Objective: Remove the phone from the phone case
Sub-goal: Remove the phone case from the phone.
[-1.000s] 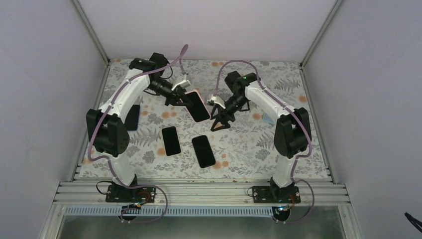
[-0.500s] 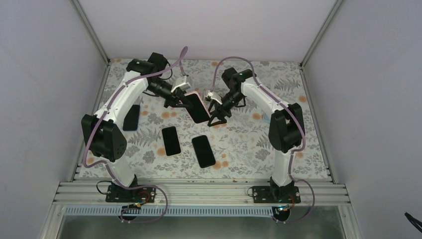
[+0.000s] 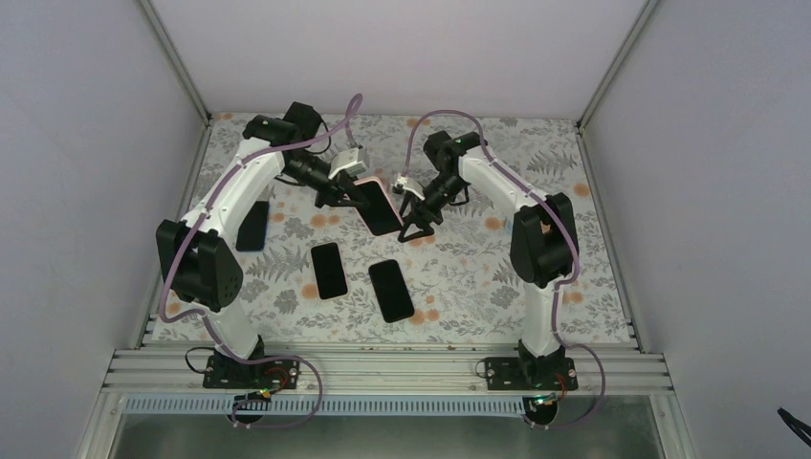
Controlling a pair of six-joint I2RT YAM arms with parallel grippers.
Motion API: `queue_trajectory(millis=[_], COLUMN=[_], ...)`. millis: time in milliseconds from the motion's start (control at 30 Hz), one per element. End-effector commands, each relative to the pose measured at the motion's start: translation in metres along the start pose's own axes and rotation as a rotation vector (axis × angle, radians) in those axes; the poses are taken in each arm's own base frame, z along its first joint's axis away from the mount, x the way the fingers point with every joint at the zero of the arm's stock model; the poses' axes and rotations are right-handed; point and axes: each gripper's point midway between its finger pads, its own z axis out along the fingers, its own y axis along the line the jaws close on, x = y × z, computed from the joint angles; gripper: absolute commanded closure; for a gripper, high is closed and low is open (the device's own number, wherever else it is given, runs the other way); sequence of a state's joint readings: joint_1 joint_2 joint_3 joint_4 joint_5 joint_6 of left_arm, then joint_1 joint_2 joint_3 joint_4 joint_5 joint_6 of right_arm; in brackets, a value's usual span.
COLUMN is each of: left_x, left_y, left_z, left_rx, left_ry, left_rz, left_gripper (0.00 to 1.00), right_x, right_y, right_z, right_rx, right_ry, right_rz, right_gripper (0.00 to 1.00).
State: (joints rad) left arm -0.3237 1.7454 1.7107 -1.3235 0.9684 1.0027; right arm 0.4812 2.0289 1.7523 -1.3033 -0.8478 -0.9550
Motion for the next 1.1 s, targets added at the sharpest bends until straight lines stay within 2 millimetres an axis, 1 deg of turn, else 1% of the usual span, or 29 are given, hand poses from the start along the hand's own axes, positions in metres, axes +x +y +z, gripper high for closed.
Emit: queue_trajectory(millis=[0,100,133,267,433,567,633,700,800,867,900,967,1033,1067], left_x=[-0.02,-0.021,-0.022,-0.024,-0.027,-0.029,-0.026,-0.023,-0.02,-0.019,-0.017,-0.014,-0.011,-0.01], left_y=[-0.029,-0.038,-0.045,-0.055,-0.058,-0.058,-0.054,-0.049,-0.045,-0.043,-0.041,-0.037,-0.033,-0.031], left_z=[-0.007,-0.005,-0.002,0.003,0.002,0.003,0.005,0.007,0.008,0.009,0.01,0.011,0.012,0.014], left_rx=[0.045,0.058,0.071,0.099,0.093,0.106,0.101,0.095,0.095,0.091,0.087,0.076,0.072,0.075], left_ry=[-0.067,-0.066,-0.062,-0.069,-0.065,-0.079,-0.066,-0.051,-0.044,-0.036,-0.028,-0.011,0.001,0.004], left_rz=[0.045,0.054,0.063,0.065,0.076,0.075,0.074,0.071,0.066,0.07,0.071,0.072,0.067,0.061], left_gripper=[0.98,0.98,0.98,0.98,0.98,0.98,0.98,0.98,0.98,0.98,0.98,0.98,0.98,0.98], right_x=[0.0,0.003,0.002,-0.001,0.0,-0.006,-0.006,-0.005,0.003,0.014,0.016,0.014,0.007,0.003], right_y=[-0.021,-0.03,-0.04,-0.061,-0.08,-0.083,-0.074,-0.056,-0.027,-0.007,0.001,0.019,0.038,0.043], right_z=[-0.012,-0.014,-0.017,-0.019,-0.022,-0.026,-0.027,-0.03,-0.033,-0.032,-0.034,-0.041,-0.047,-0.05], right_rx=[0.062,0.079,0.107,0.158,0.211,0.229,0.207,0.173,0.145,0.131,0.133,0.136,0.123,0.13], right_ry=[-0.008,-0.004,-0.005,0.004,0.022,0.007,0.005,-0.001,-0.006,-0.002,-0.006,-0.027,-0.072,-0.09], right_rz=[-0.021,-0.01,-0.004,0.007,0.023,0.023,0.019,0.001,-0.034,-0.038,-0.04,-0.05,-0.071,-0.08], right_gripper=[0.23,0.24,0.25,0.26,0.26,0.26,0.24,0.22,0.18,0.17,0.16,0.16,0.16,0.16])
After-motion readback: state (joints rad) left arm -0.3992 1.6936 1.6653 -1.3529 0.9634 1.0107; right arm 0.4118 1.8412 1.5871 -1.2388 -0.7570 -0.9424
